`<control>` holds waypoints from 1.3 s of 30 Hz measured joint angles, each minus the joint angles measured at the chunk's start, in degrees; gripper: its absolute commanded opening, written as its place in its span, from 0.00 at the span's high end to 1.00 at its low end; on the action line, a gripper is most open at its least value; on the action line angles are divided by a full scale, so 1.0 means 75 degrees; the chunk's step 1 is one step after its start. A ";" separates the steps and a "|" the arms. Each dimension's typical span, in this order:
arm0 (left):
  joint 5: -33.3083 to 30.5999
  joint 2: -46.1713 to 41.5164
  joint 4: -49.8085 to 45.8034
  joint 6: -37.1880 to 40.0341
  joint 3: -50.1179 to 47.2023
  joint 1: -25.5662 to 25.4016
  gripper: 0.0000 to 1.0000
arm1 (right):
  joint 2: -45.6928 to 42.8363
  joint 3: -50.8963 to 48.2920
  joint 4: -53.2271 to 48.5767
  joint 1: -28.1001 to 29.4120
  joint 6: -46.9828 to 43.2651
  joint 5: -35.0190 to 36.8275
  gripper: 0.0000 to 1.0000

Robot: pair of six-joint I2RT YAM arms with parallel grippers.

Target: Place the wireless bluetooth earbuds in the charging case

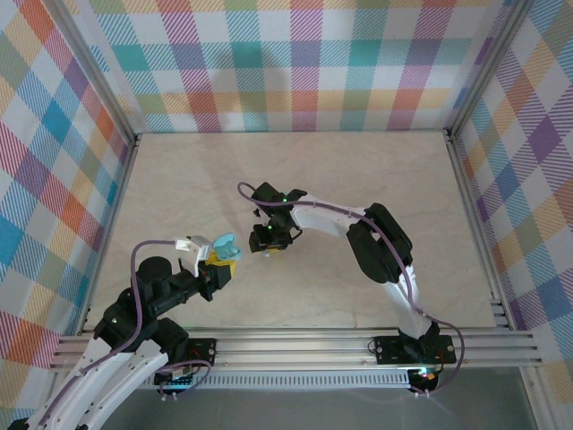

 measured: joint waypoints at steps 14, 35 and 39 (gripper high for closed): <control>-0.0111 -0.0012 -0.0111 0.0003 0.0000 0.0000 1.00 | 0.0000 0.0090 -0.0530 0.0041 -0.0615 0.0740 0.60; -0.0111 -0.0012 -0.0152 0.0035 0.0000 0.0000 1.00 | 0.0752 0.1448 -0.1749 0.0463 -0.0842 0.1778 0.64; -0.0111 -0.0012 -0.0152 0.0055 0.0000 0.0000 1.00 | 0.0851 0.1582 -0.1877 0.0463 -0.0842 0.1795 0.65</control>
